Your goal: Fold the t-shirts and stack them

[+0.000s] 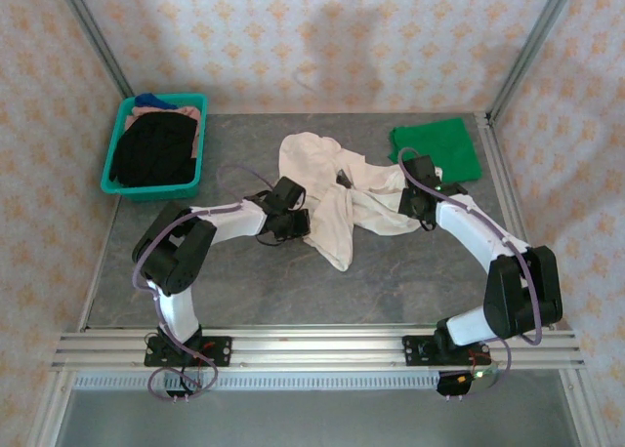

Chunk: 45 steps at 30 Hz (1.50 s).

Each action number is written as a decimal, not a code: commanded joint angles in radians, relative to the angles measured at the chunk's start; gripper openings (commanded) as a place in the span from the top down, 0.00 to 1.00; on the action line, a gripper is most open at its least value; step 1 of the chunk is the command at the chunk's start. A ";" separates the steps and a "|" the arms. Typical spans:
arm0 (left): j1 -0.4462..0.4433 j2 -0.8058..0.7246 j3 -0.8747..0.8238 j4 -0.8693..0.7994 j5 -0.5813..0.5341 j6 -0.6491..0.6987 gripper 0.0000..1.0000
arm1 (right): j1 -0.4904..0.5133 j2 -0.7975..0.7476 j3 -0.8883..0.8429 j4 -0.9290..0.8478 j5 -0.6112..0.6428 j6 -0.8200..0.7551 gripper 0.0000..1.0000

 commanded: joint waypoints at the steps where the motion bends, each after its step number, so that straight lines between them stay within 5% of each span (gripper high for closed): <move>1: -0.009 -0.041 -0.016 -0.032 -0.017 0.004 0.96 | -0.008 -0.001 0.003 0.001 0.010 -0.001 0.49; 15: 0.036 -0.306 -0.059 -0.224 -0.055 0.046 1.00 | -0.009 0.010 -0.014 0.020 -0.002 -0.002 0.49; 25: 0.258 -0.608 -0.100 -0.341 -0.105 0.141 1.00 | -0.016 0.067 0.036 0.086 -0.057 -0.004 0.45; 36: 0.478 -0.644 -0.153 -0.410 -0.165 0.222 1.00 | -0.073 0.274 0.141 0.167 -0.212 0.057 0.43; 42: 0.569 -0.605 -0.186 -0.419 -0.233 0.174 1.00 | -0.071 0.264 0.031 0.204 -0.291 0.102 0.57; 45: 0.570 -0.560 -0.190 -0.367 -0.133 0.174 1.00 | -0.046 0.193 -0.035 0.166 -0.313 0.106 0.83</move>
